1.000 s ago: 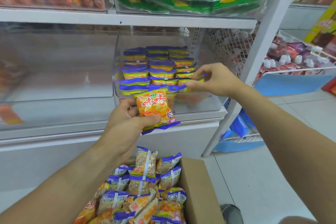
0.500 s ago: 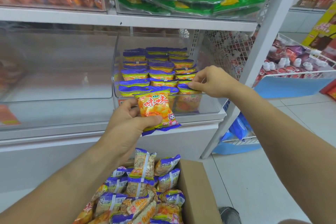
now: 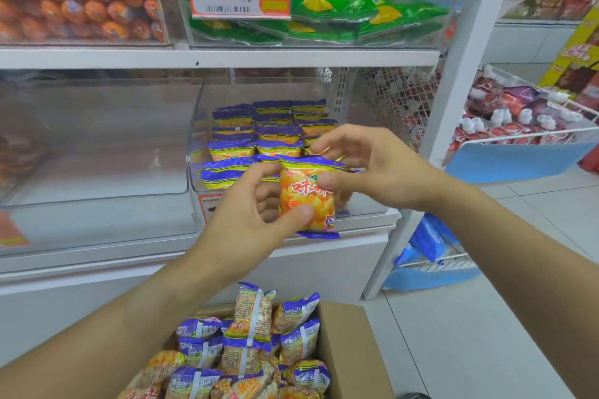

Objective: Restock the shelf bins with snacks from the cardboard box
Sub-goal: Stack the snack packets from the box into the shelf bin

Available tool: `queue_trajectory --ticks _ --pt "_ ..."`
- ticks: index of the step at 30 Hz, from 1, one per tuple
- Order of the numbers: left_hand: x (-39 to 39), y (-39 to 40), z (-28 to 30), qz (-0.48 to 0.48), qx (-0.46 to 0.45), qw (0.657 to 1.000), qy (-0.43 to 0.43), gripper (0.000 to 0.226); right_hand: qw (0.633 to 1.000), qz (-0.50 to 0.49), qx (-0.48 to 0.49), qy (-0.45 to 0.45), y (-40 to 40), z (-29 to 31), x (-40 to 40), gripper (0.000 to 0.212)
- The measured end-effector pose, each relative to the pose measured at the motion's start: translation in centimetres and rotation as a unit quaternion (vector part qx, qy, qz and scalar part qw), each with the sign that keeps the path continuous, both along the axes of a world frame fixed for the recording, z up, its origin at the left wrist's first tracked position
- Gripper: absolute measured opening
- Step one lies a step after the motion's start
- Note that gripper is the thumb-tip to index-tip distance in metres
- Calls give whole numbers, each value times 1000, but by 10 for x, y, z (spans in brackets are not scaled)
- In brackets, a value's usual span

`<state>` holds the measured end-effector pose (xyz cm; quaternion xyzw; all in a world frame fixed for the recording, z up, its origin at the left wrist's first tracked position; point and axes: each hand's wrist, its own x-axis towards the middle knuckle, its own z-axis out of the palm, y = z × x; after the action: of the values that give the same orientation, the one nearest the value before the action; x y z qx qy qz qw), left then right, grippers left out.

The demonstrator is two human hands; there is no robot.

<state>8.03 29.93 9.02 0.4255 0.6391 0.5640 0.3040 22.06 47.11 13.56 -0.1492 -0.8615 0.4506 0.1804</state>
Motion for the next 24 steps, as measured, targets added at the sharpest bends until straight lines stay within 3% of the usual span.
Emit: queue_trajectory --ticks 2,6,12,15,19,24 --pt "-1 11 7 12 -10 998 67 54 999 -12 24 24 7 -5 5 33" --pt "-13 49 14 21 -51 959 278 67 985 -123 75 97 25 -17 5 36" --pt "-38 130 9 50 -108 892 436 42 931 -288 184 129 55 -11 -7 33" --pt "-49 174 3 63 -150 853 496 44 919 -325 200 101 72 -19 -20 29" --pt "-70 227 -4 40 -169 832 527 60 910 -350 219 38 94 -27 -40 26" --pt "-94 265 -11 -36 -197 804 560 68 888 -302 311 -153 124 -1 -55 33"
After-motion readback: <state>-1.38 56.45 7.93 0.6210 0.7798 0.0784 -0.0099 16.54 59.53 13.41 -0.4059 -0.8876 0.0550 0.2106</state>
